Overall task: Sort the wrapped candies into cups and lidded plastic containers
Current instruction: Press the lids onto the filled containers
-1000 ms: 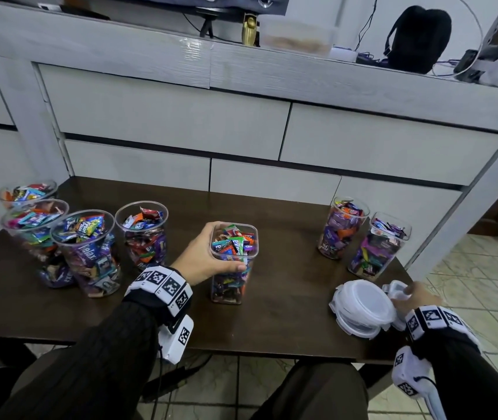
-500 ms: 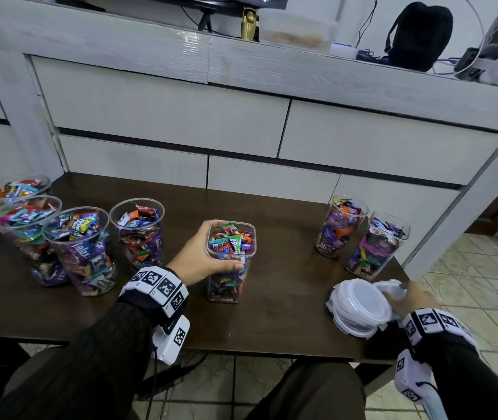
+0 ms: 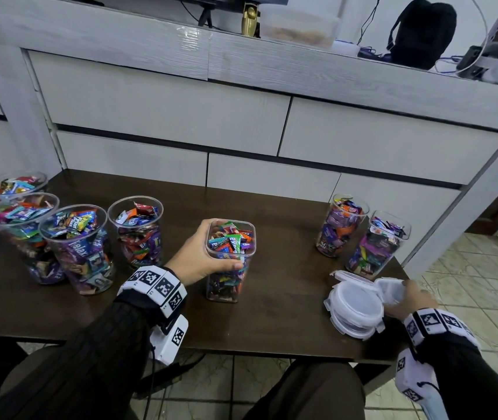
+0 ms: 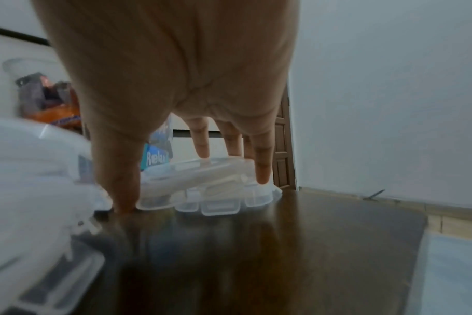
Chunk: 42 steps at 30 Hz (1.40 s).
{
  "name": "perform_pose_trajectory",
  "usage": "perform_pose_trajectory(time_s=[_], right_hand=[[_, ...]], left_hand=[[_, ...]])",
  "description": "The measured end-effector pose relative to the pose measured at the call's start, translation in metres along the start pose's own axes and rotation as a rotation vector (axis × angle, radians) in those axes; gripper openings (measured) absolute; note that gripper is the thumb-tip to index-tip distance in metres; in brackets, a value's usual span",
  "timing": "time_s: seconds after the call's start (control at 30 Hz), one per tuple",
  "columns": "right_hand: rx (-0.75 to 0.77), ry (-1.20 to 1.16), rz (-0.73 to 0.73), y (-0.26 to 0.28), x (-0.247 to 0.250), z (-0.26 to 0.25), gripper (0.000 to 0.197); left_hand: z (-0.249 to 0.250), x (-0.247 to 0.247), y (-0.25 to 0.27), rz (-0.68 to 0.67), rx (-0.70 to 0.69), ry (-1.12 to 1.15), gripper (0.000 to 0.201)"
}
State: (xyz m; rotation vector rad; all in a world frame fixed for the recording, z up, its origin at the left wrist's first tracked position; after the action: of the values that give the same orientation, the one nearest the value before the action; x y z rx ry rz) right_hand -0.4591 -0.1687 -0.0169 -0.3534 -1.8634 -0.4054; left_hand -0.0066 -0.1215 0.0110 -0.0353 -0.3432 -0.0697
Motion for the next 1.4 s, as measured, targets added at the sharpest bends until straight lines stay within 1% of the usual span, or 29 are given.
perform_pose_trajectory(time_s=[0.07,0.17,0.27,0.37,0.5,0.57,0.63,0.7,0.73,0.8,0.93,1.0,1.1,1.17,1.23,1.3,1.4], right_hand=[[0.021,-0.056,-0.023,-0.001,0.003,-0.001,0.083],[0.066,0.016,-0.073,-0.002,0.01,-0.004,0.088],[0.104,0.126,-0.077,0.0,0.028,-0.011,0.083],[0.144,0.112,-0.092,0.006,0.054,-0.026,0.082],[0.27,0.033,-0.123,0.035,0.094,-0.076,0.085],[0.374,-0.035,-0.141,0.059,0.107,-0.114,0.088],[0.495,-0.167,-0.166,0.091,0.111,-0.156,0.094],[0.607,-0.295,-0.195,0.123,0.103,-0.197,0.093],[0.66,-0.314,-0.205,0.136,0.092,-0.217,0.09],[0.742,-0.272,-0.216,0.158,0.063,-0.252,0.088],[0.774,-0.178,-0.182,0.185,0.016,-0.291,0.087],[0.771,-0.143,-0.142,0.191,0.002,-0.298,0.086],[0.777,-0.169,-0.093,0.195,-0.006,-0.3,0.085],[0.819,-0.228,-0.136,0.196,-0.01,-0.301,0.08],[0.87,-0.299,-0.205,0.197,-0.012,-0.3,0.067],[0.922,-0.3,-0.191,0.198,-0.01,-0.298,0.057],[0.956,-0.247,-0.154,0.201,-0.009,-0.295,0.057]], left_hand=[[-0.001,0.0,-0.001,0.0,0.001,-0.005,0.079],[-0.002,0.0,-0.002,-0.001,-0.002,-0.008,0.079],[-0.002,0.0,-0.002,0.001,-0.004,-0.008,0.079],[-0.002,0.0,-0.002,0.006,-0.011,-0.015,0.078],[-0.002,0.0,-0.002,-0.006,-0.018,-0.005,0.078],[-0.002,-0.001,-0.003,-0.014,-0.017,0.0,0.079],[-0.002,-0.001,-0.003,-0.02,-0.011,-0.001,0.082],[-0.001,-0.002,-0.003,-0.027,-0.006,-0.004,0.084],[-0.001,-0.002,-0.003,-0.03,-0.005,-0.002,0.085],[0.001,-0.002,-0.002,-0.032,-0.012,0.011,0.084],[0.003,-0.003,0.001,-0.033,-0.038,0.084,0.085],[0.004,-0.003,0.001,-0.015,-0.055,0.086,0.086],[0.004,-0.004,-0.001,-0.008,-0.064,0.065,0.095],[0.004,-0.005,-0.002,-0.017,-0.065,0.051,0.096],[0.004,-0.005,-0.002,-0.011,-0.067,0.035,0.097],[0.005,-0.005,-0.002,0.016,-0.083,0.008,0.095],[0.005,-0.004,-0.001,0.03,-0.095,-0.011,0.093]])
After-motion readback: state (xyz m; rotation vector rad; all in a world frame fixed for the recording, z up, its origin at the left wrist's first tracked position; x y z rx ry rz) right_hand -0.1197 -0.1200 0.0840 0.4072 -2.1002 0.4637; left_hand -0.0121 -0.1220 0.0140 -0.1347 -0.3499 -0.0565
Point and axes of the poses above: each hand's wrist, its own y-axis away from the middle knuckle, its own x-axis out of the back of the hand, z = x × y, the point moved 8 cm from there along -y, towards the middle knuckle, and after that the axes turned 9 degrees about -y, right-handed, at the moved point
